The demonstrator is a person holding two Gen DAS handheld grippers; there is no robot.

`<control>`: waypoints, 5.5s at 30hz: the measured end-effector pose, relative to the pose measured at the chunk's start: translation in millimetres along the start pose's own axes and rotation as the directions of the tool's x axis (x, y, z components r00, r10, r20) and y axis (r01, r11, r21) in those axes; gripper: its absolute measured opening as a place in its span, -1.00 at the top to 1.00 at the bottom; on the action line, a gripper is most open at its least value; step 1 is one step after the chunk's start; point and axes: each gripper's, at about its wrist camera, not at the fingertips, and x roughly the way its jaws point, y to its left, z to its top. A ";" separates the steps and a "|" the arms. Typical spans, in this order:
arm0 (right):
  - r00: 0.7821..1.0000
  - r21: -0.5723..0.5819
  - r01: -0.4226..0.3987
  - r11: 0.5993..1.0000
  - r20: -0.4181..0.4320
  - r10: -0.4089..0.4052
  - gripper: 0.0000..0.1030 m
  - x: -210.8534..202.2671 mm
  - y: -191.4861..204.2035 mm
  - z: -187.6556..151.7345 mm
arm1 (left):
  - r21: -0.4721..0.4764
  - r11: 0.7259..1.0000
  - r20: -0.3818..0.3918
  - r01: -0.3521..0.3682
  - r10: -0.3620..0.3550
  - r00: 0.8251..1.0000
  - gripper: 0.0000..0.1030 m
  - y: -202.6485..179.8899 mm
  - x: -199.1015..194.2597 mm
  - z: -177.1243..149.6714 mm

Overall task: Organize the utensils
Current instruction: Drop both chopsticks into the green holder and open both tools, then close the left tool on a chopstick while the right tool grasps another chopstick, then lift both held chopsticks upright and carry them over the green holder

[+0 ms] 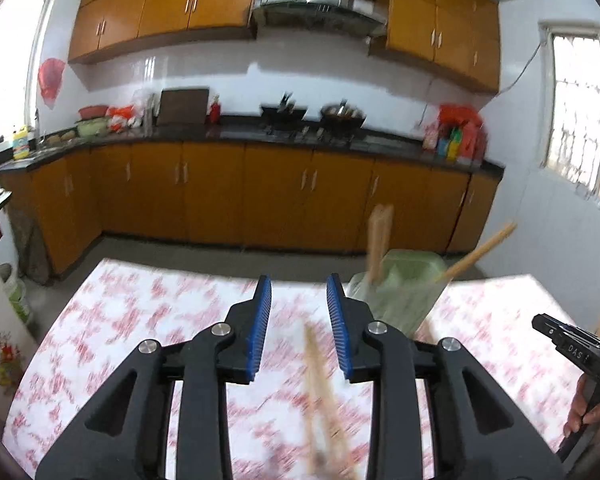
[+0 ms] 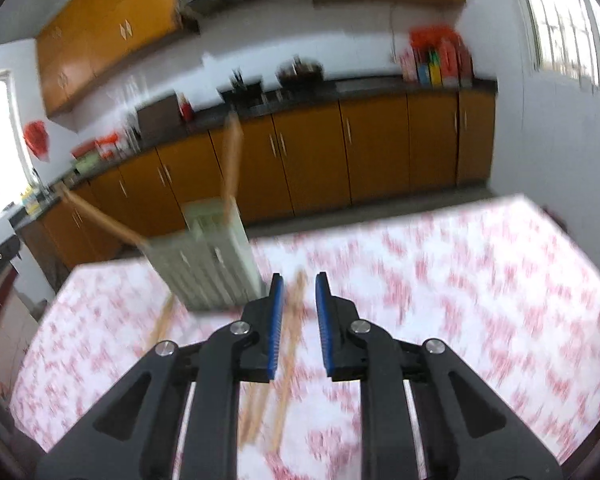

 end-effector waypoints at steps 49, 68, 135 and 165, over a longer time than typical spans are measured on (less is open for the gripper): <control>0.966 -0.059 0.154 0.986 -0.200 -0.163 0.84 96.7 -9.7 -69.7 | 0.039 0.999 -0.418 -0.031 0.044 0.907 0.85 14.4 113.0 -133.9; 0.968 -0.042 0.141 0.989 -0.202 -0.146 0.84 96.9 -13.3 -69.6 | 0.067 0.997 -0.401 -0.028 0.052 0.915 0.84 13.3 113.8 -135.4; 0.997 -0.025 0.077 0.997 -0.011 -0.077 0.85 20.5 -13.7 -39.2 | 0.114 0.993 -0.281 0.021 0.012 0.960 0.86 4.9 61.1 -89.6; 0.977 -0.022 0.023 0.999 0.212 -0.018 0.85 -37.3 0.8 17.2 | 0.031 0.999 -0.021 0.027 -0.027 0.999 0.86 9.0 5.4 -17.4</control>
